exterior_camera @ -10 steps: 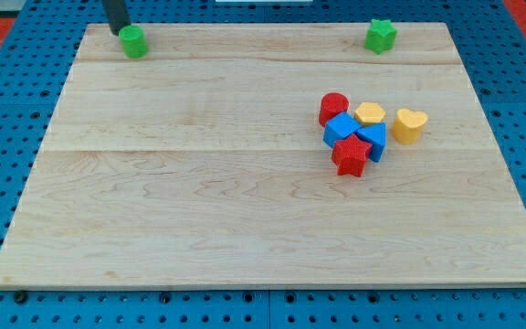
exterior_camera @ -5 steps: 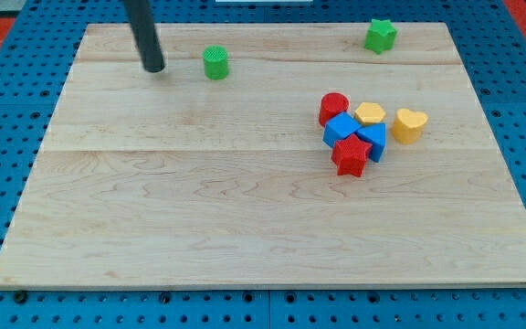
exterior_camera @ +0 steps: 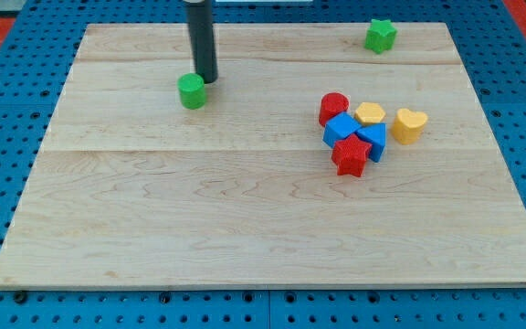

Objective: Move the green circle into the red circle

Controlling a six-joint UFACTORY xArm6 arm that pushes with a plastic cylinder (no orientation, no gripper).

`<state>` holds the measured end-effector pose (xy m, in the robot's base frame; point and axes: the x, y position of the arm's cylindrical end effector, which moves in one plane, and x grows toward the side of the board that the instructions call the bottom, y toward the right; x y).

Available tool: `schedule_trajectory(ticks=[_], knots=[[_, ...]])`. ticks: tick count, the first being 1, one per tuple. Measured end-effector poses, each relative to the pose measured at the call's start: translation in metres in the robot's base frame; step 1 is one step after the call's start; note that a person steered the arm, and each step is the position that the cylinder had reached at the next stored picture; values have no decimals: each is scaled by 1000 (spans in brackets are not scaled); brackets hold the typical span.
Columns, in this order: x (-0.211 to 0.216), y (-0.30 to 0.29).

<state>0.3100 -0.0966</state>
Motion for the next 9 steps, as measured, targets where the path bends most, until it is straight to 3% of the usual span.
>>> schedule_trajectory(ticks=[2, 4, 5, 8, 9], knots=[[41, -81], [56, 9], [39, -59], [41, 150], [22, 151]])
